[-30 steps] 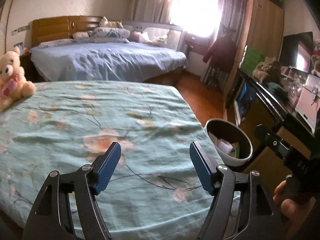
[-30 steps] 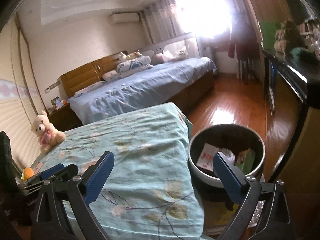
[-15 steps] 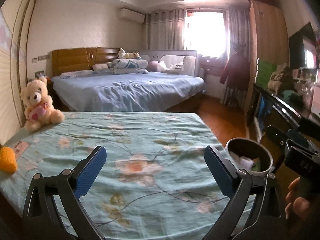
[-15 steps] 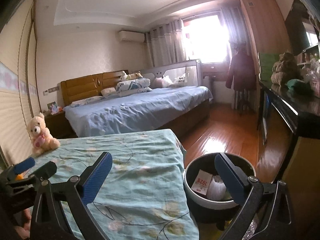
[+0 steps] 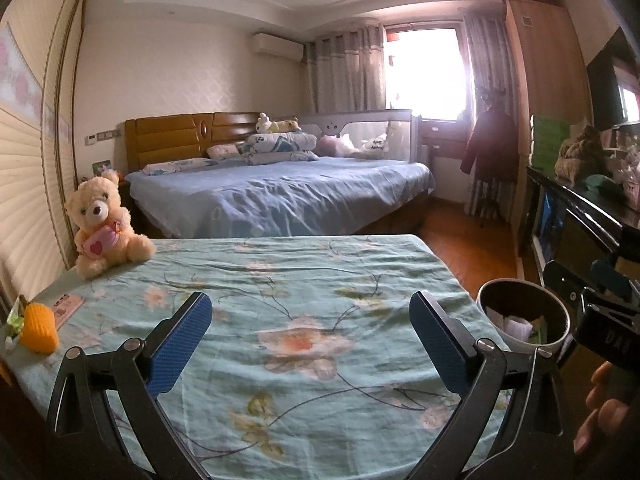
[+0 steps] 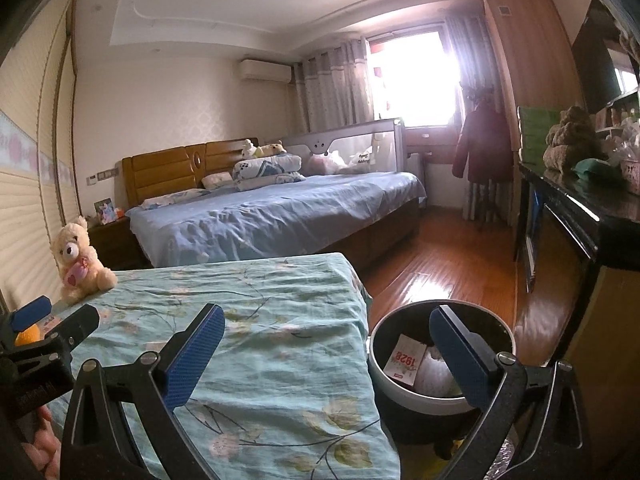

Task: Collect trash

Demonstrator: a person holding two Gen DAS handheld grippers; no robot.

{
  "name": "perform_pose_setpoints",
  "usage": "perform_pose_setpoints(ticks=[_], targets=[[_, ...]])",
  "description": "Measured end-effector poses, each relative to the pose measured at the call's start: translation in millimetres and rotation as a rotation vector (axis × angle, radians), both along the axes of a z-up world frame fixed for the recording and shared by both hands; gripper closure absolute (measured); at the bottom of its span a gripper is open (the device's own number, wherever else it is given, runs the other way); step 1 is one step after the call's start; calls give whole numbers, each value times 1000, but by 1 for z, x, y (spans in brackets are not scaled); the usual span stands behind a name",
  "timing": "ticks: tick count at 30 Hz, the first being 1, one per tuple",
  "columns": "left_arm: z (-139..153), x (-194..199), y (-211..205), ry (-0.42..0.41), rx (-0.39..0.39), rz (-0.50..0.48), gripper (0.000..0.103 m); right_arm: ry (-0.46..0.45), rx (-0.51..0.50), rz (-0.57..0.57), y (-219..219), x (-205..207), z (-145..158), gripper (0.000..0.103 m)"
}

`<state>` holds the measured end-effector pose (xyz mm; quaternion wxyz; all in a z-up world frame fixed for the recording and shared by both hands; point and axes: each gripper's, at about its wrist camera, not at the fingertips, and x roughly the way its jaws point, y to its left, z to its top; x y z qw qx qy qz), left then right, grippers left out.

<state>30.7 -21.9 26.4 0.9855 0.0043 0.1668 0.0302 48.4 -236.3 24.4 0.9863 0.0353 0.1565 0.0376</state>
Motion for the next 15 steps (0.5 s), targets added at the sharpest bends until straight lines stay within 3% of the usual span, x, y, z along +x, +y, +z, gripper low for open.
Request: perform_pose_setpoints(ticks=[15], targets=[[1, -1, 1, 0, 4, -2, 2, -7, 1, 10, 4, -2, 1, 0]])
